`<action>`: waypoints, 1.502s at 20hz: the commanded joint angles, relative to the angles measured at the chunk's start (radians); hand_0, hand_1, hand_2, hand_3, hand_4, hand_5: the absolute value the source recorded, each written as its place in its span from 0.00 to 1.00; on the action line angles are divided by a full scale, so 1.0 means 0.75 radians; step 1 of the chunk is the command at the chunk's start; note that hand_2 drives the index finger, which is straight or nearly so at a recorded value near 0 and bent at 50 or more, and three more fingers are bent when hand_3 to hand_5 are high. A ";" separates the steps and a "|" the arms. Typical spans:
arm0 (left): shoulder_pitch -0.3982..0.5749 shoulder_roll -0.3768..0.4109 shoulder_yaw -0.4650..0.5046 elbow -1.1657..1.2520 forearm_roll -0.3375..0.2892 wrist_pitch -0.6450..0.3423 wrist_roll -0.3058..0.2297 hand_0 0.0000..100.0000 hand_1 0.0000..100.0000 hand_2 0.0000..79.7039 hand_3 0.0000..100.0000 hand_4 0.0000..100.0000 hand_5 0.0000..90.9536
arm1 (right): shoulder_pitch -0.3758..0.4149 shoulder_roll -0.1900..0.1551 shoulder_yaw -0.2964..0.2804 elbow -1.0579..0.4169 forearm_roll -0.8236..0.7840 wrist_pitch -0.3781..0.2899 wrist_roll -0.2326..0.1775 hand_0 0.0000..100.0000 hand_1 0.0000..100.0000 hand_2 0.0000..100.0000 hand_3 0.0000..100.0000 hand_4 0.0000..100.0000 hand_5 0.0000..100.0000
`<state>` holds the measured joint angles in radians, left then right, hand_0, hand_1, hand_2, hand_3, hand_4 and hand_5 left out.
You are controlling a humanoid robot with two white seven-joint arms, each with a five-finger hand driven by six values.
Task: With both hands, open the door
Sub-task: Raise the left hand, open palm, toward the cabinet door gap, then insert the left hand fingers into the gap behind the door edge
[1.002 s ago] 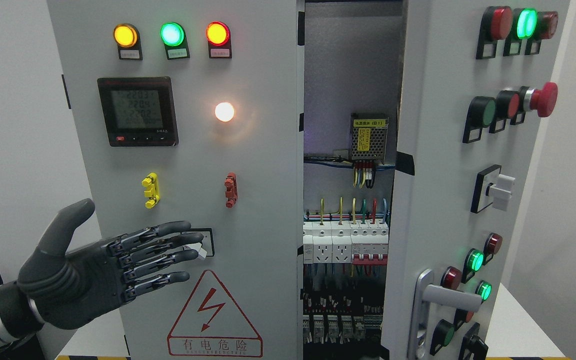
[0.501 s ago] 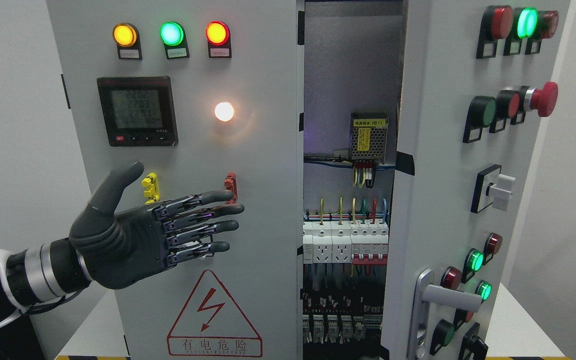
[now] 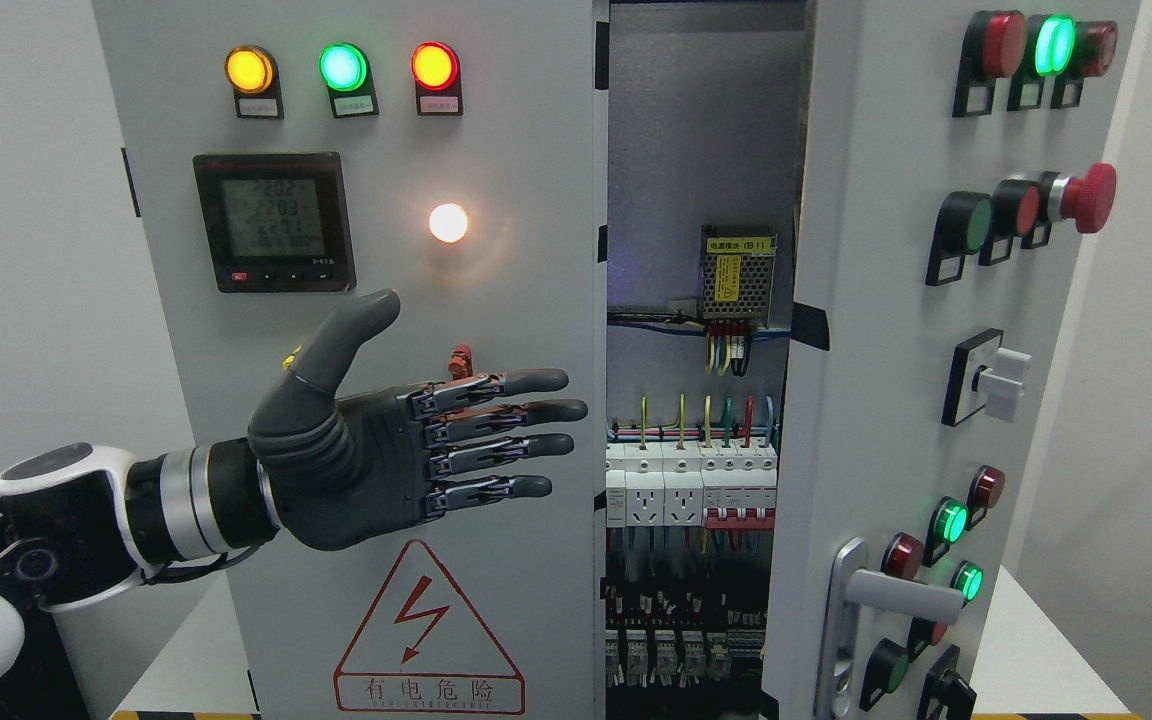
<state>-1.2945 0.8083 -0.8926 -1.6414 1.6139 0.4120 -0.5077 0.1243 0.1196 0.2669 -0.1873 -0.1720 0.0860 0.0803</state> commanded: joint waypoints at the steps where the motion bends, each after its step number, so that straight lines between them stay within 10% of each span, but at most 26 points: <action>1: -0.102 -0.096 -0.145 0.076 0.069 0.003 -0.014 0.00 0.00 0.00 0.00 0.04 0.00 | 0.000 0.000 0.000 -0.002 0.000 0.000 0.001 0.00 0.00 0.00 0.00 0.00 0.00; 9: -0.280 -0.145 -0.336 0.088 0.237 0.001 -0.025 0.00 0.00 0.00 0.00 0.04 0.00 | 0.000 0.000 0.000 0.000 0.000 0.000 0.003 0.00 0.00 0.00 0.00 0.00 0.00; 30: -0.264 -0.505 -0.246 0.241 0.145 0.001 -0.016 0.00 0.00 0.00 0.00 0.04 0.00 | 0.000 0.000 0.000 0.000 0.000 0.000 0.003 0.00 0.00 0.00 0.00 0.00 0.00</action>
<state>-1.4951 0.5660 -1.0982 -1.5084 1.7570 0.4131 -0.5242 0.1243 0.1196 0.2669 -0.1872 -0.1719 0.0860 0.0823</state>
